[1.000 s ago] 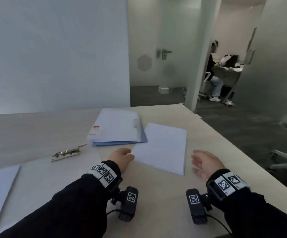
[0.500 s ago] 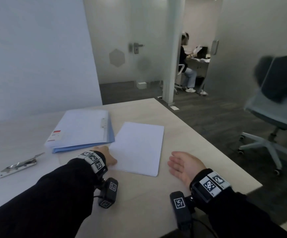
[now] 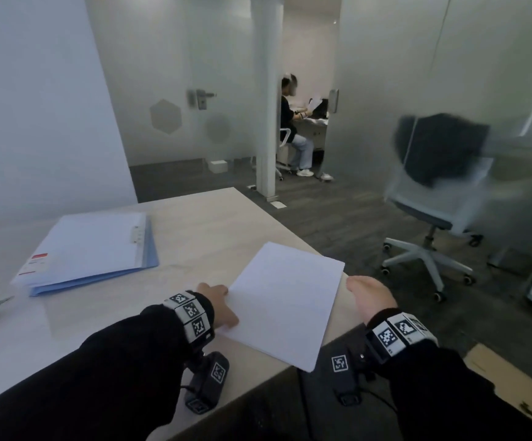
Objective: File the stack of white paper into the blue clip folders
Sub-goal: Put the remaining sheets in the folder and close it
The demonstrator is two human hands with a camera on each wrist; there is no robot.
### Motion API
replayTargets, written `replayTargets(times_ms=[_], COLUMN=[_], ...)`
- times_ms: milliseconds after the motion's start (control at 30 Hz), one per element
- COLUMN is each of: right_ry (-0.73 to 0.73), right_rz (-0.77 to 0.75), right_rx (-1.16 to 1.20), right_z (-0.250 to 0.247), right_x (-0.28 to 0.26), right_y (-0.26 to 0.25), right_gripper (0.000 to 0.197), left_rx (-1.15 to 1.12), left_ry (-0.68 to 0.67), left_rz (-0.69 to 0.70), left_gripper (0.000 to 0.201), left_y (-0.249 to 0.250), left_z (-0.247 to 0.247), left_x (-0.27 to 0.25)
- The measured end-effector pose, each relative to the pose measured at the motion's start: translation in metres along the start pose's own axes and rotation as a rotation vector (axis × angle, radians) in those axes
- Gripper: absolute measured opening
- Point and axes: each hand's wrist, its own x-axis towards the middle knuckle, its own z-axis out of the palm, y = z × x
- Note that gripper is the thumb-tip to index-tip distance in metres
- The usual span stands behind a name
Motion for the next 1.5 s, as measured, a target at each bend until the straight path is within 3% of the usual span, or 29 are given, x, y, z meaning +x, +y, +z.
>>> replayTargets(times_ms=[100,200,233,300,367,533,667,767,867,967,1067,1167,1266,1366,1500], right_ry=[0.117,0.099,0.043,-0.023,-0.064,-0.115,-0.172,-0.262,-0.335,-0.436,-0.503,-0.569,-0.592,-0.589,-0.622], right_rz=[0.02,0.173,0.242,0.303,0.273,0.189,-0.007,-0.178,-0.277,-0.328,-0.362,-0.361,-0.397,-0.363,-0.272], right_rx=[0.051,0.168,0.28,0.398,0.361,0.213,0.065,0.144,0.225,0.31,0.391,0.42,0.375,0.396,0.46], right_z=[-0.019,-0.026,-0.026,-0.028,-0.031,-0.035,-0.031,-0.021,-0.001,0.025,0.049,0.074,0.099,0.119,0.133], right_x=[-0.008,0.003,0.008,0.011,0.005,0.004,-0.005,-0.016,-0.031,-0.044,-0.05,-0.053,-0.057,-0.06,-0.063], right_y=[0.022,0.051,0.057,0.061,0.053,0.038,0.019,0.005,-0.016,-0.042,-0.064,-0.08,-0.087,-0.082,-0.066], right_gripper=[0.025,0.068,0.074,0.052,0.034,0.035,0.015,0.021,0.024,0.022,0.019,0.019,0.021,0.02,0.018], left_rx=[0.014,0.01,0.004,-0.013,-0.052,-0.129,-0.263,-0.483,-0.887,-1.176,-1.28,-1.34,-1.406,-1.476,-1.576], left_ry=[-0.006,-0.019,-0.025,-0.036,-0.05,-0.083,-0.068,0.005,0.061,0.096,0.216,0.394,0.507,0.52,0.477], left_rz=[0.049,0.092,0.103,0.114,0.138,0.187,0.171,0.127,0.133,0.179,0.217,0.239,0.246,0.243,0.22], left_gripper=[0.085,0.086,0.085,0.077,0.066,0.044,0.038,0.053,0.07,0.04,0.015,0.026,0.022,0.021,0.038], left_y=[0.022,0.037,0.042,0.049,0.055,0.056,0.043,0.023,-0.001,-0.024,-0.054,-0.084,-0.106,-0.116,-0.12], left_z=[0.009,0.016,0.017,0.018,0.016,0.011,0.007,0.003,-0.01,-0.03,-0.046,-0.06,-0.064,-0.055,-0.032], left_x=[-0.007,-0.017,-0.02,-0.027,-0.032,-0.041,-0.041,-0.033,-0.029,-0.035,-0.044,-0.05,-0.055,-0.061,-0.066])
